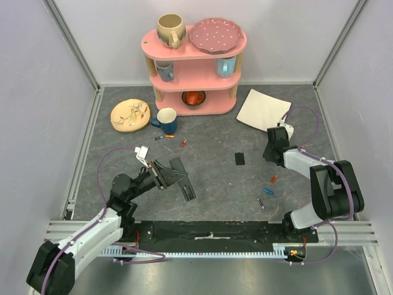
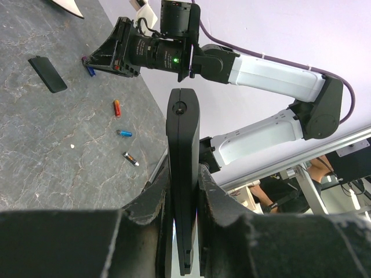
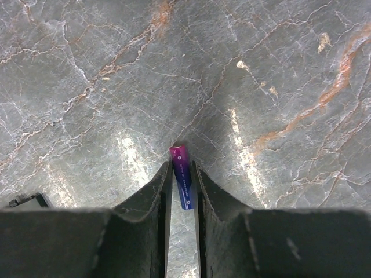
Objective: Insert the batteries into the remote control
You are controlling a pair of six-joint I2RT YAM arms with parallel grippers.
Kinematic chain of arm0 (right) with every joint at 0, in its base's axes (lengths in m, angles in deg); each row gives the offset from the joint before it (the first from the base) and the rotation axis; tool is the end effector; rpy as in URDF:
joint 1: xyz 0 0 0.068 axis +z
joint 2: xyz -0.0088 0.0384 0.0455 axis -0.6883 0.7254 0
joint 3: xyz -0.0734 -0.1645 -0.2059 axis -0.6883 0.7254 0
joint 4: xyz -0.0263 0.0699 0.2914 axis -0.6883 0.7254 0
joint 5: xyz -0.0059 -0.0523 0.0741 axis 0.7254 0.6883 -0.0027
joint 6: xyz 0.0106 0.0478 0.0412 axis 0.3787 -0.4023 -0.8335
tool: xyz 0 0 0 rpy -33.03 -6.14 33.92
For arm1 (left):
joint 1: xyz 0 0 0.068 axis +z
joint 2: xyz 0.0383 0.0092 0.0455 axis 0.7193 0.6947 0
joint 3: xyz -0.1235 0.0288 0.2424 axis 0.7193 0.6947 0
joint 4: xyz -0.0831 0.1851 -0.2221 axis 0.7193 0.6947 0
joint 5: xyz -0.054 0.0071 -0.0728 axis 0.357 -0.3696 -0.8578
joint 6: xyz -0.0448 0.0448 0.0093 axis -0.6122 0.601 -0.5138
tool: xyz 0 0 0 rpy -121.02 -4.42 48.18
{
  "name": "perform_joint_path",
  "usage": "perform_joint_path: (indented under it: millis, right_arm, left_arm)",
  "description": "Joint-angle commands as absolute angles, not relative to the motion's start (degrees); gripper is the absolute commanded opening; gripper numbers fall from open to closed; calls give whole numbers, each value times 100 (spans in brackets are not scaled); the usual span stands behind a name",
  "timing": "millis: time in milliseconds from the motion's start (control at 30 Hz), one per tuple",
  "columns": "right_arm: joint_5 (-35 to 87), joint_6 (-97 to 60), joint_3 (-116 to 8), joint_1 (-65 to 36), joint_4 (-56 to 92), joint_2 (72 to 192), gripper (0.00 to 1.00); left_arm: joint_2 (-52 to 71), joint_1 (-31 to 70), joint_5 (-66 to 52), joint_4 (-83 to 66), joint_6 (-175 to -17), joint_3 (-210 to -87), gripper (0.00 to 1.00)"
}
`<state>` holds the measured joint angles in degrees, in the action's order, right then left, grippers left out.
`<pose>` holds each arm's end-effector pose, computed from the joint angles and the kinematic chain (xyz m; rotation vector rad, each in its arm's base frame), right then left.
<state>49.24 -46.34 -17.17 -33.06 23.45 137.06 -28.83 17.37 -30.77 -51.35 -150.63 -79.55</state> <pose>0.3095 0.0434 0.1094 0.6287 2.3739 -0.0004 0.1583 -0.1164 0.1849 0.0043 1.6671 -1.7078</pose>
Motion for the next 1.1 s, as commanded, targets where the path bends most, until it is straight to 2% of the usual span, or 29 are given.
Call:
perform_joint_path:
  millis: [0, 300, 500, 633, 833, 933, 1067]
  right_arm:
    - [4813, -4599, -1591, -3312, 2650, 13805, 25]
    - [4716, -4572, -1600, -3312, 2597, 13902, 15]
    - [4698, -4493, -1608, -3304, 2632, 13841, 0]
    - [4681, -4414, -1644, -3304, 2694, 13718, 0]
    - [4962, -4143, -1486, -2866, 2439, 12709, 0]
    - [4988, -3870, -1757, -2410, 2570, 12452, 0]
    - [4594, -2924, -2607, -1749, 2790, 12828, 0]
  left_arm:
    - [-2875, 1769, -3130, -5422, -15165, -7446, 2]
    - [-2875, 1769, -3122, -5430, -15183, -7446, 2]
    - [-2840, 1769, -3122, -5422, -15165, -7437, 2]
    - [-2858, 1769, -3130, -5413, -15174, -7454, 2]
    - [-2954, 1769, -3113, -5272, -15104, -7446, 2]
    - [-3051, 1769, -3104, -5176, -15069, -7446, 2]
    - [-3226, 1769, -3104, -5044, -15068, -7402, 2]
